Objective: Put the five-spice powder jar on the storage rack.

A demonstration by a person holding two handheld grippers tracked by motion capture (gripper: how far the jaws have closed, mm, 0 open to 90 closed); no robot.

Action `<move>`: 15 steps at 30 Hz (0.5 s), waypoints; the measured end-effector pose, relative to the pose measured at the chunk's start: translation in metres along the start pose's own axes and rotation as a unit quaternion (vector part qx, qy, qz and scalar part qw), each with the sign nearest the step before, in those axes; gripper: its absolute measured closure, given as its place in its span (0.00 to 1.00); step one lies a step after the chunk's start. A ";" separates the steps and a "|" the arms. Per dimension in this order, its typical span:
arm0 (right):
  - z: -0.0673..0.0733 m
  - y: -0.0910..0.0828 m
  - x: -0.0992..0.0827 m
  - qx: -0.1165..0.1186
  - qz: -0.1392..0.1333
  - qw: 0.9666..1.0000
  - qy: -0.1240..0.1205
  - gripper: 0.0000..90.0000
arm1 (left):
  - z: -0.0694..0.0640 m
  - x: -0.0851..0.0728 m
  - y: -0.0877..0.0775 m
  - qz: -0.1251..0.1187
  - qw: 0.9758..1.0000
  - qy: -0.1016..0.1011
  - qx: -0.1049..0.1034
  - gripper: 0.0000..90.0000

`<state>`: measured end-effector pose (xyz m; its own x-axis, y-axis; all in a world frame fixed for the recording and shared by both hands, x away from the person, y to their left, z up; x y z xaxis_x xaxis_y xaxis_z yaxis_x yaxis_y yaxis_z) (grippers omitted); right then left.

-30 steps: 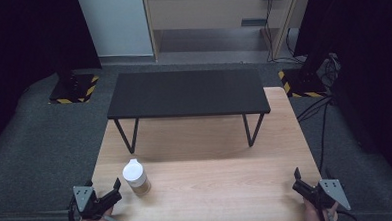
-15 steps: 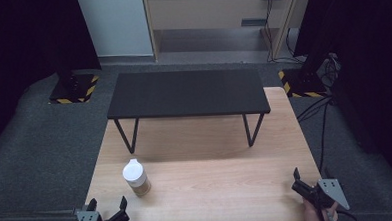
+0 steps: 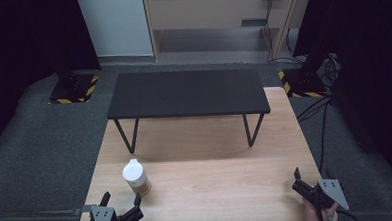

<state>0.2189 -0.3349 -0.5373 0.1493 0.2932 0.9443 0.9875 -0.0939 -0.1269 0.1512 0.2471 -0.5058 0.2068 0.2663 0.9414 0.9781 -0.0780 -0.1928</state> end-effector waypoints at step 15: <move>0.002 0.001 0.001 -0.004 0.006 1.000 -0.005 0.01 | -0.030 0.014 0.042 -0.017 0.999 0.000 0.038 0.00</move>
<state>0.2203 -0.3326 -0.5367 0.1619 0.3007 0.9399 0.9852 -0.1044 -0.1363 0.1947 0.2188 -0.4925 0.1738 0.2682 0.9475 0.9834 0.0034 -0.1814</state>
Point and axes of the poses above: each handheld gripper's, and its own axes: y roughly forward along the jaws, x roughly out of its top, z roughly to its left, the point moved 6 cm from there along y, roughly forward along the jaws, and after that the axes turned 12 degrees about -y, right-handed, at the moved point
